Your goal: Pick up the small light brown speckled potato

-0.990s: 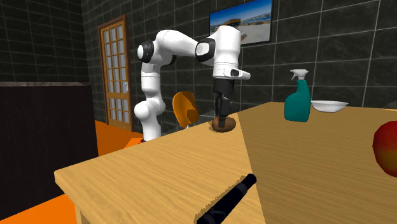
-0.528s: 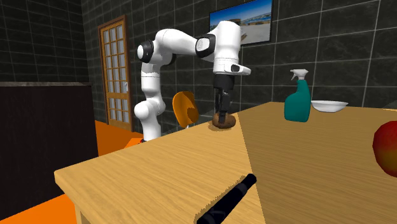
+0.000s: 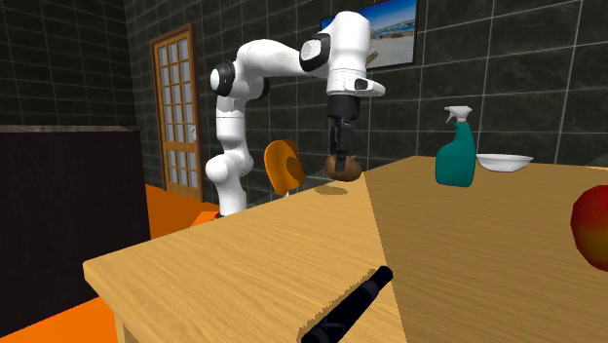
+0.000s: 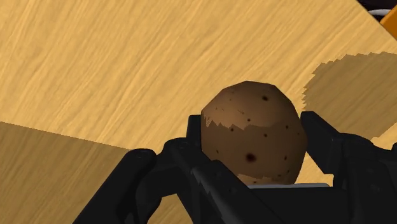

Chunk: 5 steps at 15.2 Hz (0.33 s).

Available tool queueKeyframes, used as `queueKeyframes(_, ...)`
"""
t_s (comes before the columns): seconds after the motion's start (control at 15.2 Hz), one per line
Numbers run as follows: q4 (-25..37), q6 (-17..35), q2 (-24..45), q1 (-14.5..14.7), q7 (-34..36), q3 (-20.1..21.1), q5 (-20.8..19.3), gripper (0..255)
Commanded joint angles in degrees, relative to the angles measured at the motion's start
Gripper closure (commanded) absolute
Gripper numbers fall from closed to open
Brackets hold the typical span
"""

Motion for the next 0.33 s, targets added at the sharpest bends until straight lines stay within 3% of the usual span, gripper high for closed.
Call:
queueKeyframes(0.0, 1.8, -1.6, 0.2, 0.0, -0.2, 0.0, 0.1, 255)
queueKeyframes(0.26, 3.7, -3.3, 0.4, -0.1, -0.4, -0.1, 0.2, 255)
